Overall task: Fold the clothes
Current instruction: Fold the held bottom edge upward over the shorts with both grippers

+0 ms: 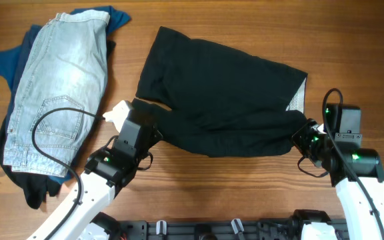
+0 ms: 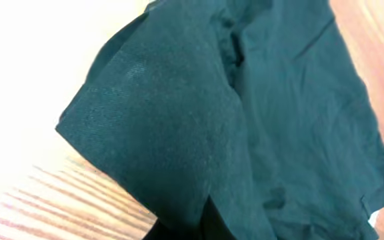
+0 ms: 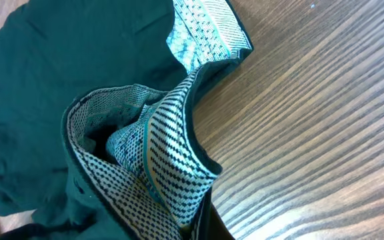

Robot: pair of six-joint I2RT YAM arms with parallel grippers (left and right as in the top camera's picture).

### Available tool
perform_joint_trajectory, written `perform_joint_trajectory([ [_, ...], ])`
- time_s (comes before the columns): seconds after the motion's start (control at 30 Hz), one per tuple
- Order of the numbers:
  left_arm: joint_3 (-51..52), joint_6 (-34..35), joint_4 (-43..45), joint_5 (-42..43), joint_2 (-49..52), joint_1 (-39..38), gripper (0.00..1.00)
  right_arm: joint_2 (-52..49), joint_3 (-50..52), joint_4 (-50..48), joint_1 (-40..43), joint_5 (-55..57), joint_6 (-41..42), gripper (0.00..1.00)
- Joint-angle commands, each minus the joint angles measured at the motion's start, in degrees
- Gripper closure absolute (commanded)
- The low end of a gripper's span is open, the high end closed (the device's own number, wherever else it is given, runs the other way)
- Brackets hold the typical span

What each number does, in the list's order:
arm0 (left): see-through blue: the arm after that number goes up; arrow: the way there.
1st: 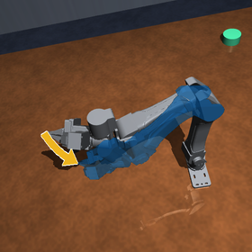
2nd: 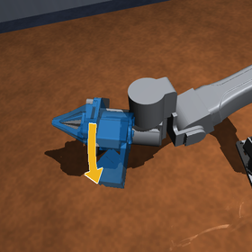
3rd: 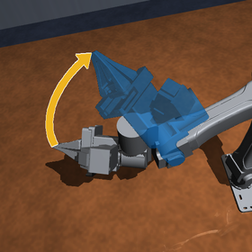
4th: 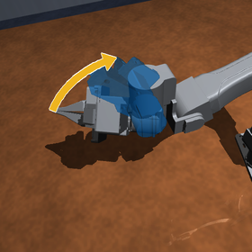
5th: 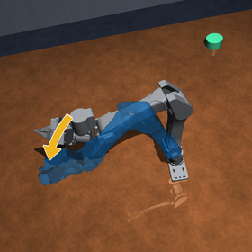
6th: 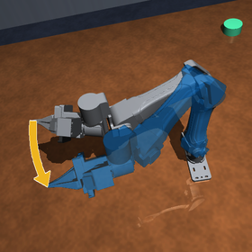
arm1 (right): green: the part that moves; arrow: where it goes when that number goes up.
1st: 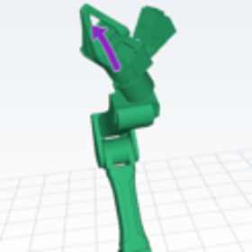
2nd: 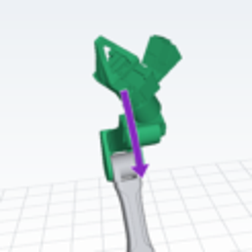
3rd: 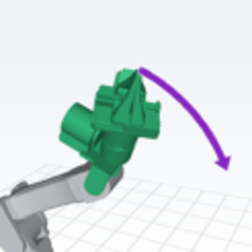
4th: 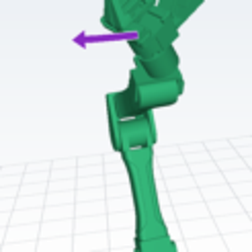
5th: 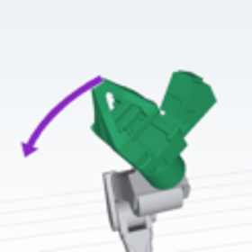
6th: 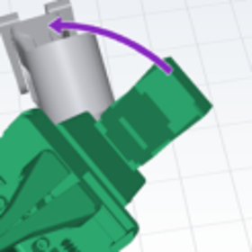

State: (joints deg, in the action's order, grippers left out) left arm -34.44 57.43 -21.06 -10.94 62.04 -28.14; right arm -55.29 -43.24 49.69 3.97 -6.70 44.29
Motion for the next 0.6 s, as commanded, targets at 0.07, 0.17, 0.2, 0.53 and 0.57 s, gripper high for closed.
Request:
perform_joint_trajectory([
  [0.07,0.2,-5.0,4.8,-3.1,0.2,-0.1,0.96,-0.1,-1.4,0.9,0.4,-1.3,0.9,0.96],
  [0.17,-1.0,-7.4,3.2,-3.8,-0.2,-0.1,0.96,0.6,-1.6,2.7,0.4,-2.9,0.8,0.95],
  [0.2,-1.5,-7.6,1.9,-4.0,-0.7,-0.2,0.96,1.2,-2.0,3.7,0.4,-3.1,0.8,0.96],
  [0.53,-3.8,-7.5,-16.1,-5.6,-20.2,-0.2,0.96,10.8,-10.8,20.0,0.4,-0.2,-0.6,0.96],
  [0.57,-3.8,-7.5,-17.3,-5.6,-21.4,-0.2,0.96,10.9,-10.8,21.2,0.4,-0.2,-0.6,0.96],
])
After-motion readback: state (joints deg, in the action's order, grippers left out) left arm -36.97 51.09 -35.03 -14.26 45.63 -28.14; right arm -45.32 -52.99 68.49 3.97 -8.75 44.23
